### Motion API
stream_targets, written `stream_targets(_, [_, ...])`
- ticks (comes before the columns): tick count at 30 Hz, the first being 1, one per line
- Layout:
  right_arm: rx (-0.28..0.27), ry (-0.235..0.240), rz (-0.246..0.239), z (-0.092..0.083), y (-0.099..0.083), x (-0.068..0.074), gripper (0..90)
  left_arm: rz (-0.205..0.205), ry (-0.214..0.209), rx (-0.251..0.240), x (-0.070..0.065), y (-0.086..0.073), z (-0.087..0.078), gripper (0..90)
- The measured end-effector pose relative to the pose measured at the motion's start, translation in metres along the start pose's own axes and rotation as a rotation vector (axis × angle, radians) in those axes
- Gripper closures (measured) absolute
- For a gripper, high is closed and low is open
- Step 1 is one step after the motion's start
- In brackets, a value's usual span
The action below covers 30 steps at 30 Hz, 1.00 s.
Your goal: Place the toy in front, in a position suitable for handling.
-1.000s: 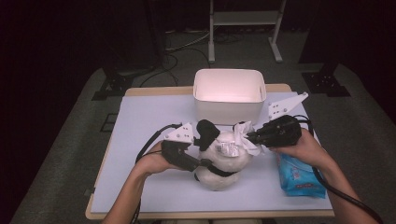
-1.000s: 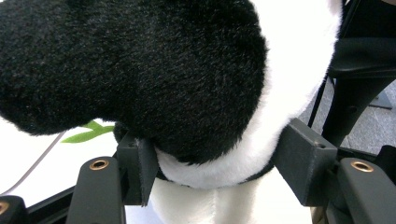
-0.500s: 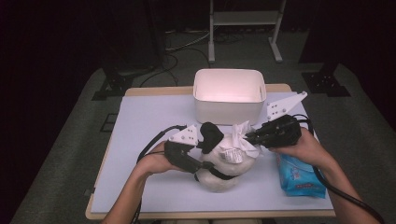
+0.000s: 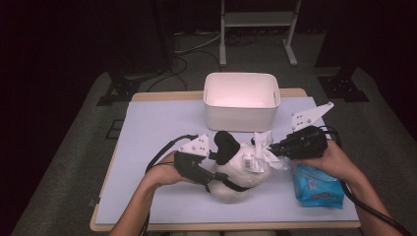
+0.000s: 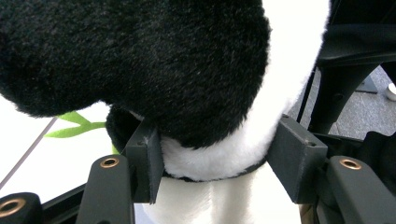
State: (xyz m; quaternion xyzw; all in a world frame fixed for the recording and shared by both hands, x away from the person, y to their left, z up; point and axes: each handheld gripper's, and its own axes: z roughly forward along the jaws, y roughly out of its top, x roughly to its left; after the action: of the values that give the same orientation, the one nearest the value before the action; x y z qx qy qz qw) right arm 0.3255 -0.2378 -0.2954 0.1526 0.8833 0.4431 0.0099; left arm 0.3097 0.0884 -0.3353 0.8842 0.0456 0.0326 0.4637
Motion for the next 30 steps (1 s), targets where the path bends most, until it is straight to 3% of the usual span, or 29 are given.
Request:
stream_targets(4, [-0.015,-0.004,0.035,-0.002,-0.005,-0.009,83.1,0.004,0.004,-0.001,-0.002,0.000,0.001,42.1])
stream_targets(11, [-0.023,0.008,0.011,0.001,0.000,-0.004,83.2,0.003,-0.003,0.012,-0.001,0.002,0.001,40.8])
stream_targets(15, [-0.025,0.025,-0.010,0.002,0.006,0.002,83.2,-0.017,-0.010,0.009,-0.001,0.003,0.004,35.9])
stream_targets(19, [-0.022,0.032,-0.019,0.004,0.009,0.007,83.2,-0.055,-0.005,0.014,0.000,0.000,0.009,18.9])
stream_targets(21, [-0.025,0.034,-0.020,0.005,0.009,0.007,83.2,-0.047,-0.003,0.014,-0.001,0.000,0.012,18.0])
stream_targets(23, [-0.032,0.042,-0.020,0.006,0.008,0.007,83.2,-0.016,0.002,0.006,-0.002,0.002,0.012,21.9])
stream_targets(26, [-0.049,0.054,-0.018,0.005,0.008,0.008,83.3,0.001,0.008,0.000,-0.003,0.006,0.011,31.6])
stream_targets(30, [-0.074,0.055,-0.020,0.004,0.011,0.009,83.4,0.030,0.025,0.004,-0.003,0.011,0.008,37.3])
